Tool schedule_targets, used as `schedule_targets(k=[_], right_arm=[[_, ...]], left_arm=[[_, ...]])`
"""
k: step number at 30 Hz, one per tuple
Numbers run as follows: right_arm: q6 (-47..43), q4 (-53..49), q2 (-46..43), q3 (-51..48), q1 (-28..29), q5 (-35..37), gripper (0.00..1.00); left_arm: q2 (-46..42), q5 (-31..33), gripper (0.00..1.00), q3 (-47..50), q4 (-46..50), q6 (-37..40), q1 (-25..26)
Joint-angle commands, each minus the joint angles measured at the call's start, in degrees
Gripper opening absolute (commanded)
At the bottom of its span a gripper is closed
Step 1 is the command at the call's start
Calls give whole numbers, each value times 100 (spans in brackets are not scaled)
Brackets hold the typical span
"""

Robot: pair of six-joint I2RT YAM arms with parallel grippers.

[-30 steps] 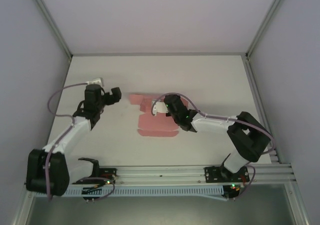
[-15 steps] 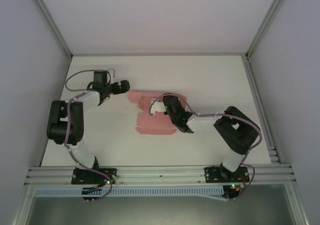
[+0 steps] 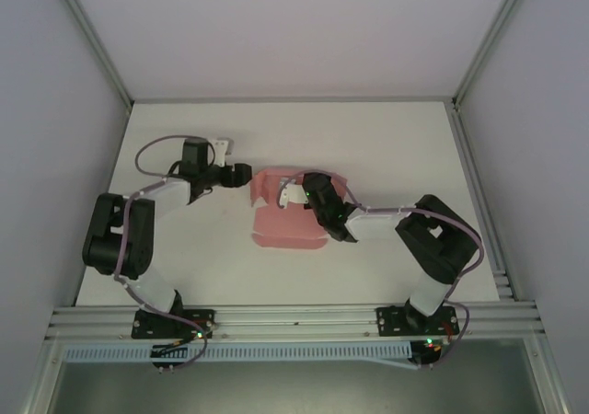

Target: Assemble paper box

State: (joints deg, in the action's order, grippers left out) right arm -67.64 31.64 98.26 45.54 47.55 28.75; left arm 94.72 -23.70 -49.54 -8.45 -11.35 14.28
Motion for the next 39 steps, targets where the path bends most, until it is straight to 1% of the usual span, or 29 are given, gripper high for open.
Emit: schedule_targets(k=[1, 3, 6, 12, 15, 17, 19, 21, 26, 28, 30, 34, 38, 39], right_arm=[[215, -260, -113, 140, -18, 19, 0], [242, -289, -129, 139, -10, 36, 0], [310, -322, -129, 157, -11, 5, 0], [366, -360, -112, 144, -11, -27, 0], [389, -441, -115, 144, -9, -67, 0], [385, -501, -120, 157, -7, -102, 0], [420, -606, -121, 157, -8, -148, 0], [411, -650, -115, 131, -6, -142, 0], [354, -628, -140, 17, 92, -36, 0], [410, -715, -147, 6, 131, -46, 0], [487, -827, -147, 12, 170, -87, 0], [455, -914, -104, -12, 265, -70, 0], [411, -892, -67, -60, 343, 52, 0], [418, -883, -69, -71, 360, 114, 0]], left_arm=[[-301, -470, 70, 380, -86, 239, 250], [-447, -473, 64, 490, -148, 273, 376], [-504, -517, 60, 586, -253, 283, 524], [-315, -513, 56, 665, -490, 423, 837], [-101, -515, 52, 657, -668, 392, 892], [-24, -504, 47, 694, -917, 320, 929], [-30, -471, 47, 805, -1285, 219, 951], [-95, -225, 47, 987, -1666, 119, 997], [-164, 381, 47, 1429, -2420, 231, 1200], [-133, 695, 45, 1566, -2741, 289, 1335], [-53, 930, 41, 1635, -3021, 287, 1452], [113, 1010, 40, 1523, -3163, 292, 1517], [205, 1185, 31, 1456, -3292, 238, 1550], [199, 1231, 30, 1447, -3286, 264, 1565]])
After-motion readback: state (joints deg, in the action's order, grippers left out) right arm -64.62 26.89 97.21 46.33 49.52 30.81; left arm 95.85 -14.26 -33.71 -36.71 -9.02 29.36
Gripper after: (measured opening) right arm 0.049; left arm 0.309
